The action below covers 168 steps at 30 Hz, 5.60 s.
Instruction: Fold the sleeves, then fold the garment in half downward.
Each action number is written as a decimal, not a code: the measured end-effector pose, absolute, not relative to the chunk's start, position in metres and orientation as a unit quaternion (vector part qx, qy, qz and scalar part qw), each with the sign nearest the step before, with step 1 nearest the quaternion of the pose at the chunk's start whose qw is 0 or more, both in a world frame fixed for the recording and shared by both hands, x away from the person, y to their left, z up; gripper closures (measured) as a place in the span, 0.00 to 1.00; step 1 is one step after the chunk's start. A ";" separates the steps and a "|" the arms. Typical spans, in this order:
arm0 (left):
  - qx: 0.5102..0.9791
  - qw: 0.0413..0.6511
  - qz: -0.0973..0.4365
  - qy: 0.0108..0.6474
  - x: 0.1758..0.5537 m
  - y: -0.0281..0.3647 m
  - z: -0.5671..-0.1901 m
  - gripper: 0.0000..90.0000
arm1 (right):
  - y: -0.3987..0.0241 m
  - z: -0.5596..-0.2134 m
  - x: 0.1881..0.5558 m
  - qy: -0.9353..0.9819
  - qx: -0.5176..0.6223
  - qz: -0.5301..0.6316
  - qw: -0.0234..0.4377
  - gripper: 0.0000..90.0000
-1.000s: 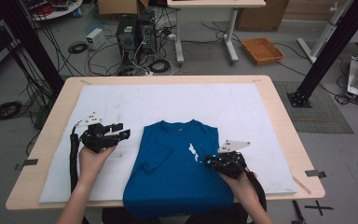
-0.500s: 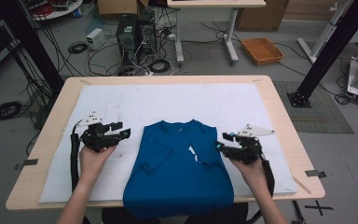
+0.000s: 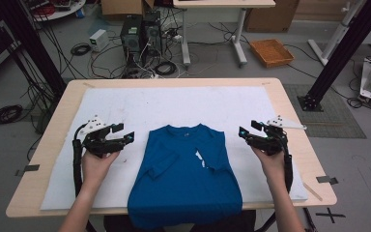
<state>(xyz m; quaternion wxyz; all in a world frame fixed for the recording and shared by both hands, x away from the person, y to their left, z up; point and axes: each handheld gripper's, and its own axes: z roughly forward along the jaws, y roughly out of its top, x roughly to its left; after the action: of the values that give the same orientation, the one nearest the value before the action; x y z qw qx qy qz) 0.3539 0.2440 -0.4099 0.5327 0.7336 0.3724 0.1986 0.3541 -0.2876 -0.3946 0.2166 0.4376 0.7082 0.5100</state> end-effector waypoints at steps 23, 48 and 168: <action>0.746 0.514 0.183 0.382 0.361 0.234 -0.416 0.40 | -0.302 -0.405 0.362 0.688 0.475 0.510 0.201 0.36; 0.759 0.462 0.070 0.454 0.425 0.180 -0.443 0.63 | -0.242 -0.448 0.421 0.734 0.502 0.438 0.131 0.66; 0.824 0.481 0.163 0.251 0.315 0.161 -0.385 0.97 | -0.208 -0.394 0.303 0.771 0.353 0.496 0.188 1.00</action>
<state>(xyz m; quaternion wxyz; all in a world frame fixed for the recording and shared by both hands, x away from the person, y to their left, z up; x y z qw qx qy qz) 0.3148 0.1608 -0.3853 0.4814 0.8239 0.2506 0.1634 0.3030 -0.2079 -0.3939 0.1877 0.3530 0.7711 0.4955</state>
